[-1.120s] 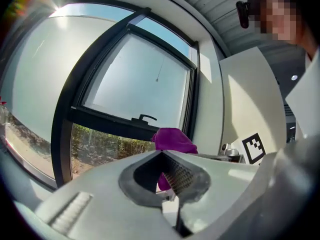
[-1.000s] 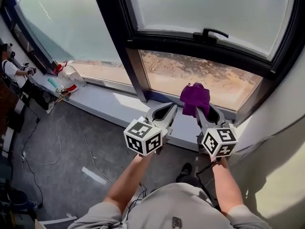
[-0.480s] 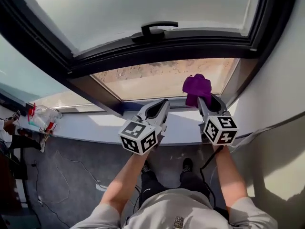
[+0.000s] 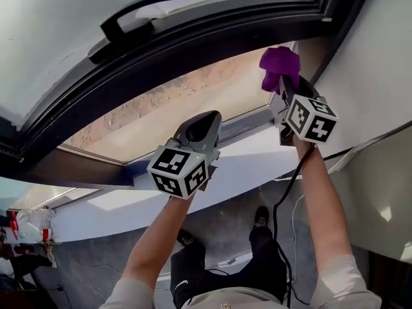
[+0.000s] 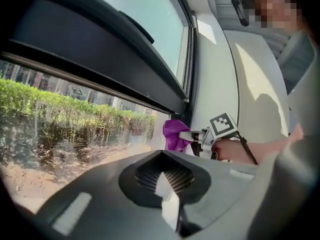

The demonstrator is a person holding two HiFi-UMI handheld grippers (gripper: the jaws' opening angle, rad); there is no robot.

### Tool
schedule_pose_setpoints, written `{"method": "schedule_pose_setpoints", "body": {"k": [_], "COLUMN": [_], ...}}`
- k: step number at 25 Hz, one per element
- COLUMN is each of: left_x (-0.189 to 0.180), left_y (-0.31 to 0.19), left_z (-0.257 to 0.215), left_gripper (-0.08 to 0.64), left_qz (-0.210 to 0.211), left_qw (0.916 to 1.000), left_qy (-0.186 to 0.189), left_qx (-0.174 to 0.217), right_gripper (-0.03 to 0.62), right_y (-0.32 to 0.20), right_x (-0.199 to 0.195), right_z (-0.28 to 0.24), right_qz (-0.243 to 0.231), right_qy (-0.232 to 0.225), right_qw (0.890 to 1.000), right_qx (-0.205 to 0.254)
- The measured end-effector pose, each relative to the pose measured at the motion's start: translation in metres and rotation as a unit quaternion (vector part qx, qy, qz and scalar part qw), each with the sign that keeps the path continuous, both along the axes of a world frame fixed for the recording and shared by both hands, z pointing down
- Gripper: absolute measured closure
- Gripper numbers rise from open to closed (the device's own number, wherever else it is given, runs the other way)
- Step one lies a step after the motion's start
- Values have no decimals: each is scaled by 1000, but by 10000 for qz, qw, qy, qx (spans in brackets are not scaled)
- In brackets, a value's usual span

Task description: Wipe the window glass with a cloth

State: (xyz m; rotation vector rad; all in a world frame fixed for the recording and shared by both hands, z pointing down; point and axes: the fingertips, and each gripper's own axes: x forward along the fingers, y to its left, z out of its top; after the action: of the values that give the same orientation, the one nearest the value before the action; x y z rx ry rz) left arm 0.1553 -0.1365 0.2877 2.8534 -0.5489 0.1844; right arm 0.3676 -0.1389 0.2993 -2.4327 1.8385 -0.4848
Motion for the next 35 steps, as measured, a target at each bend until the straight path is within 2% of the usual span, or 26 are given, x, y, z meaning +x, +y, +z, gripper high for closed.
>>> {"method": "schedule_pose_setpoints", "body": {"k": [4,6,9,11,16,19,24,35], "left_x": [5,2,-13,-22,-48,-64,-97,-200], "left_y": [-9,-12,-24,-32,-48,-53,-61,-60], "left_z": [17,21,30,34,37,38,33,35], "left_gripper": [560,560,560,560,560,560,560,560], "left_qz": [316,403,294,204,-34,-221,-632,-1500], "left_qw": [9994,9988,9990,9991,9989,9986,9969,9880], "left_qy": [-23,-70,-195,-269,-395,-431,-436,-383], "left_qx": [149,253,288,271,243,189,172,5], "right_gripper": [447,448,448,448,459,460,460,460], "right_y": [-24,-34,-48,-55,-66,-71,-85,-107], "right_x": [40,56,66,69,60,38,-31,-173], "right_z": [4,6,9,1,-35,-40,-37,-37], "right_qz": [814,1177,1586,1700,1280,932,164,-625], "right_qy": [-189,-446,-848,-782,-210,226,891,1113], "right_qw": [9964,9917,9824,9800,9843,9884,9907,9867], "right_qx": [147,276,505,673,1200,1179,1014,1010]}}
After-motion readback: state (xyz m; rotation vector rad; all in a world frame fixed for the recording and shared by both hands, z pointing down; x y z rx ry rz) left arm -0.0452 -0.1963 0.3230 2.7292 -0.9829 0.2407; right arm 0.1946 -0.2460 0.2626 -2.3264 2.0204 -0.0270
